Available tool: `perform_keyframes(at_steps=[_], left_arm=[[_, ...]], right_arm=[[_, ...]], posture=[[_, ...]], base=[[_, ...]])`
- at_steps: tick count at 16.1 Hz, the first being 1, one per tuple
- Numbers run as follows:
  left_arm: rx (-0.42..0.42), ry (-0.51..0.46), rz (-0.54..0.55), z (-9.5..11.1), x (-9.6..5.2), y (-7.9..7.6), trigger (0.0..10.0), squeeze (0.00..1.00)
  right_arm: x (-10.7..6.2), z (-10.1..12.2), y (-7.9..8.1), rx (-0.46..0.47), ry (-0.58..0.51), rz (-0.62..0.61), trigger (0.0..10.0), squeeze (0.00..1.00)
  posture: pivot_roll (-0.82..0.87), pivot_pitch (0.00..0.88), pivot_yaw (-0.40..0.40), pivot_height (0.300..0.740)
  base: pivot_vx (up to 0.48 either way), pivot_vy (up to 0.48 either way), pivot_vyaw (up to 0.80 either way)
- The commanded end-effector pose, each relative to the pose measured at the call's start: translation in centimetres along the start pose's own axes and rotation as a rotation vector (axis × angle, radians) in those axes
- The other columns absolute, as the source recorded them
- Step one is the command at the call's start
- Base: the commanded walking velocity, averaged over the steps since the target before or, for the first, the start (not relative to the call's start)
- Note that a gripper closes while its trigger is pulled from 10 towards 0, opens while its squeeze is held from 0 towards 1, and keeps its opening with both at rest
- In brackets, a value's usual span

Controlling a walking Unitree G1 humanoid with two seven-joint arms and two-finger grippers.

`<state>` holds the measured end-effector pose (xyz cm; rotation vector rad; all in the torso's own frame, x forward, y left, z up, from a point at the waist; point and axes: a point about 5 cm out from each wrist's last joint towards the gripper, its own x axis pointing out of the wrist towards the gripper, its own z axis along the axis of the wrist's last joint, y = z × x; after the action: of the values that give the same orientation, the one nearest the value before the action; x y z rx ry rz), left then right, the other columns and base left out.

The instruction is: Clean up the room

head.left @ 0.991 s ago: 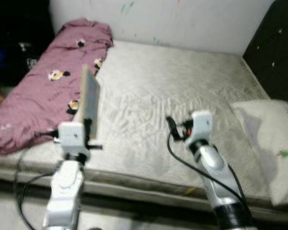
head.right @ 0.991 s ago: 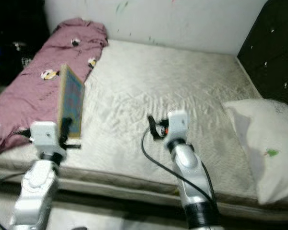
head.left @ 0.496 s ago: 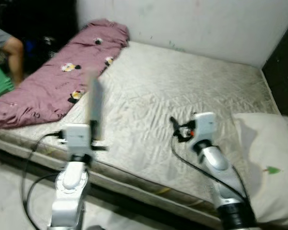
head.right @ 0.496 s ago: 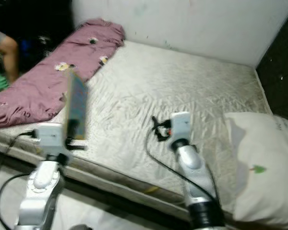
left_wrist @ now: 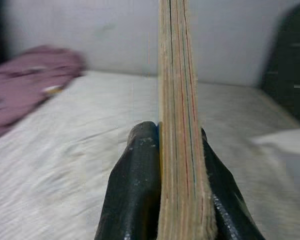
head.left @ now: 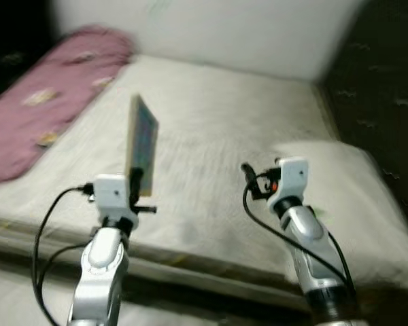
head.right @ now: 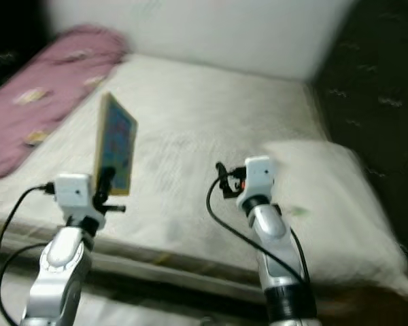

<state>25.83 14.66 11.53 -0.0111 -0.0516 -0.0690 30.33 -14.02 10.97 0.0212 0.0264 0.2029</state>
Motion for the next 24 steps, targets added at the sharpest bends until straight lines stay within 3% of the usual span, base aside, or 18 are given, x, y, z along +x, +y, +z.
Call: perform_keyframes(at_steps=[1, 9, 12, 18, 24], left_arm=[[-0.002, -0.066, -0.002, 1.27, 0.16, 0.23, 10.0, 0.00], [-0.002, -0.063, -0.002, 1.19, 0.17, 0.29, 10.0, 0.00], [0.009, -0.051, 0.018, 1.01, 0.14, 0.38, 10.0, 0.00], [0.014, -0.056, 0.013, 1.10, 0.22, 0.38, 10.0, 0.00], [0.012, -0.059, 0.005, 1.16, 0.24, 0.29, 10.0, 0.00]], right_arm=[[0.16, 0.37, 0.03, 0.002, -0.008, 0.000, 10.0, 0.00], [0.21, 0.31, -0.01, -0.002, -0.002, -0.007, 10.0, 0.00], [0.22, 0.21, -0.08, 0.004, 0.003, -0.014, 10.0, 0.00], [0.31, 0.24, 0.00, 0.001, 0.005, -0.013, 10.0, 0.00], [0.39, 0.26, 0.02, -0.003, 0.001, -0.010, 10.0, 0.00]], posture=[[-0.03, 0.000, -0.070, 0.740], [-0.03, 0.000, -0.069, 0.740], [-0.03, 0.000, -0.069, 0.740], [-0.03, 0.000, -0.070, 0.740], [-0.03, 0.000, -0.070, 0.740]], base=[[0.352, 0.000, -0.41], [0.363, 0.000, 0.00], [0.000, 0.000, -0.80], [0.000, 0.000, 0.00], [0.000, -0.411, -0.27]])
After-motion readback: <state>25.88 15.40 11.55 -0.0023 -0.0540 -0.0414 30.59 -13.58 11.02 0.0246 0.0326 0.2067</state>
